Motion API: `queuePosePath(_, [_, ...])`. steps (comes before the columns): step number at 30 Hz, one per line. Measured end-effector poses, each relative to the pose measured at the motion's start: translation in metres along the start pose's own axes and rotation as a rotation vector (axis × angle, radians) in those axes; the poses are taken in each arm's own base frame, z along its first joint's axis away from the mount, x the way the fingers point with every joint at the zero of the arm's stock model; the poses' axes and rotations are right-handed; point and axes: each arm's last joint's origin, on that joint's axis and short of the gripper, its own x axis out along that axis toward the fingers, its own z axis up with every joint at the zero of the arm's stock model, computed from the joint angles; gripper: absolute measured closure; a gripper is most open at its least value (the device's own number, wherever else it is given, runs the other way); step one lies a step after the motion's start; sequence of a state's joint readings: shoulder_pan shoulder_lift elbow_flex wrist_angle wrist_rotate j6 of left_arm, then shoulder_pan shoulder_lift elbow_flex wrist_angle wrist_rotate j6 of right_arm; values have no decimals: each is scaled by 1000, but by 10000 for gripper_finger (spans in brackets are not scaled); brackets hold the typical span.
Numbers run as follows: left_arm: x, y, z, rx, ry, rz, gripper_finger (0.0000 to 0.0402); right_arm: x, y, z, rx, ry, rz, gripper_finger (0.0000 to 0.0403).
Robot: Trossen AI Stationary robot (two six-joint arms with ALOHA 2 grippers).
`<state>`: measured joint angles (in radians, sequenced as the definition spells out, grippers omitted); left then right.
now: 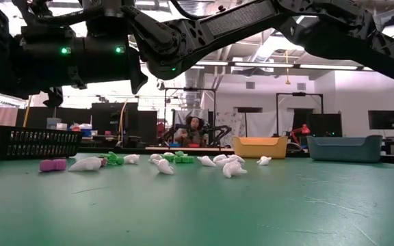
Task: Sort Halloween decoration
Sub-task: Put the pink skeleton toy into the yellow bin
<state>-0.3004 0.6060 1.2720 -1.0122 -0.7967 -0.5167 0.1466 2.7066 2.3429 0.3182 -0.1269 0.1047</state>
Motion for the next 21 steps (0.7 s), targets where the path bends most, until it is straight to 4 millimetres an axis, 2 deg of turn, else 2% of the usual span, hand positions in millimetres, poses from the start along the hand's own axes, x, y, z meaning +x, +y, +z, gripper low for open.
queuePosePath(4, [0,0,0,0,4,-7,202,-6,-8,23,-4,2,-20,285])
queuePosePath(7, [0,0,0,-2,3,-7,202,-23,-21,61,-40,76,-58,285])
queuePosePath(10, [0,0,0,-4,3,-7,202,-54,-33,114,-78,172,-123,285])
queuePosePath(13, [0,0,0,-4,7,-14,202,-92,-46,151,-75,320,-234,285])
queuePosePath(17, [0,-1,0,-4,11,-19,202,-142,-60,175,-65,552,-388,285])
queuePosePath(21, [0,-1,0,-3,11,-19,202,-186,-55,205,-79,665,-407,285])
